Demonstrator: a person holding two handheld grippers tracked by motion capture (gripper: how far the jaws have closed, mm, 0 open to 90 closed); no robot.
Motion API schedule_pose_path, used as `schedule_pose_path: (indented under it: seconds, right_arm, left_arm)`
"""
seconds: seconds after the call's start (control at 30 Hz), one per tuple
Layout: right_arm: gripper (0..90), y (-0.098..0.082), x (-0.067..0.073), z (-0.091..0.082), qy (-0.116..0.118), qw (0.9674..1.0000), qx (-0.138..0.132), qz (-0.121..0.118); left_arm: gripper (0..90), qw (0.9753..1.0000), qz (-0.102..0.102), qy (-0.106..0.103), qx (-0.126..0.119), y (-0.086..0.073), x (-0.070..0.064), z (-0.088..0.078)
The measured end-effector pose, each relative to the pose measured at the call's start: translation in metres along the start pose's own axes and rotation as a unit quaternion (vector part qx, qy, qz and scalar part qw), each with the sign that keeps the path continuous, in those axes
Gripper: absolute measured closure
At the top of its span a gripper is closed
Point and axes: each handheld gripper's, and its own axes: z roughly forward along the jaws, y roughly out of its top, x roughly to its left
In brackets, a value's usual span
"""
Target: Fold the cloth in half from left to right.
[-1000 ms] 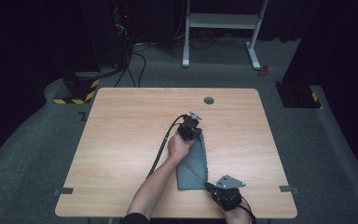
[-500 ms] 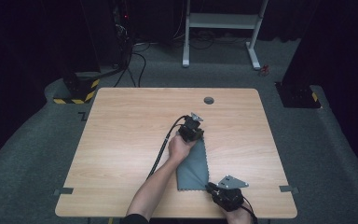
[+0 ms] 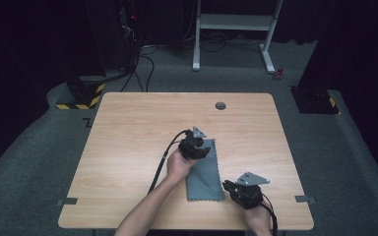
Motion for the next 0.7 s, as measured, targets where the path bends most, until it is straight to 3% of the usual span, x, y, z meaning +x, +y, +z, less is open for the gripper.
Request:
schedule_pose_path:
  seconds: [0.17,0.27,0.37,0.47,0.53,0.7]
  right_arm:
    - [80.9,0.016,0.002,0.02,0.01,0.9993,0.017,-0.032]
    - [80.6,0.019,0.003,0.029,0.005,0.9985,0.026,-0.047]
    - [79.5,0.019,0.001,0.035,0.009,0.9985,0.029,-0.046]
    - [78.8,0.019,0.0,0.038,0.007,0.9983,0.032,-0.048]
    - [78.3,0.019,0.0,0.039,0.003,0.998,0.035,-0.052]
    - [76.9,0.016,-0.004,0.041,-0.009,0.997,0.047,-0.061]
  left_arm:
    - [55.6,0.9999,0.0,-0.006,0.012,-0.027,-0.011,-0.022]
    - [54.3,0.9998,-0.011,-0.017,0.002,-0.038,-0.017,-0.037]
    - [52.2,0.9996,-0.012,-0.027,-0.002,-0.048,-0.026,-0.047]
    - [49.6,0.9998,-0.004,-0.018,0.007,-0.057,-0.036,-0.05]
    - [46.8,0.9998,0.01,0.009,0.012,-0.063,-0.041,-0.052]
    - [45.1,0.9988,0.026,0.037,0.02,-0.078,-0.047,-0.057]
